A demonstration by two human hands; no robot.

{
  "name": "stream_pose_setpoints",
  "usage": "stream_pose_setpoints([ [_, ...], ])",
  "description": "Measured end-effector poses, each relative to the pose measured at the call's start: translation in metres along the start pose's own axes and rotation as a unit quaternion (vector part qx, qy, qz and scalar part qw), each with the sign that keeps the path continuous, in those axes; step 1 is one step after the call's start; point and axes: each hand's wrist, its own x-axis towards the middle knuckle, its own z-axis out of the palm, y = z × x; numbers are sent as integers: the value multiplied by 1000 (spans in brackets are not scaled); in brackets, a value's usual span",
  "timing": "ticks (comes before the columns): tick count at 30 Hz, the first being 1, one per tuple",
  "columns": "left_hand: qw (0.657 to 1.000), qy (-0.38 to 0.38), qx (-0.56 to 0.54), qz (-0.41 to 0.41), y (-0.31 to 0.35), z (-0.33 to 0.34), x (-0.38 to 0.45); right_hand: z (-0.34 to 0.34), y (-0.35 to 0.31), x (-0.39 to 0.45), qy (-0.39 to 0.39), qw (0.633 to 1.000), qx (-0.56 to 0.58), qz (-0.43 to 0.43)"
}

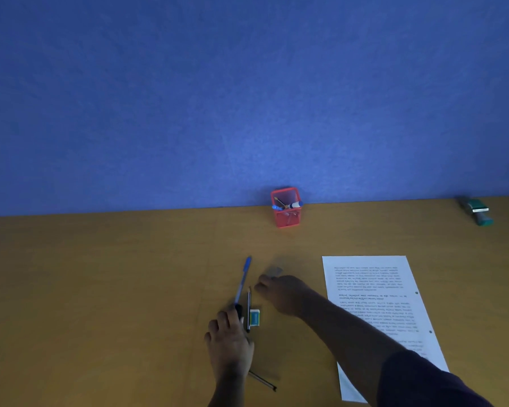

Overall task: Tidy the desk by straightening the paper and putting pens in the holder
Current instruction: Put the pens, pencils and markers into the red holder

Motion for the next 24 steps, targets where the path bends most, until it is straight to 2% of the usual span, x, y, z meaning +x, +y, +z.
stream_pose_setpoints([
  [2,1000,7,2,5,-1,1,-1,-10,7,2,32,999,14,25],
  [5,1000,17,3,15,-2,2,-1,-37,25,4,168,976,104,88],
  [8,1000,13,3,23,-3,0,-3,-67,53,7,301,924,174,158],
  [12,999,22,-9,27,-2,-3,-3,-102,89,15,409,844,261,226],
  [14,999,25,-17,30,0,-7,-1,-111,103,19,421,813,308,257],
  [16,999,27,-30,34,3,-11,1,-114,114,25,419,798,317,296],
  [20,995,65,-53,50,8,-17,9,-115,126,35,369,800,309,357],
  [24,990,109,-55,67,17,-29,19,-110,128,39,336,820,291,360],
])
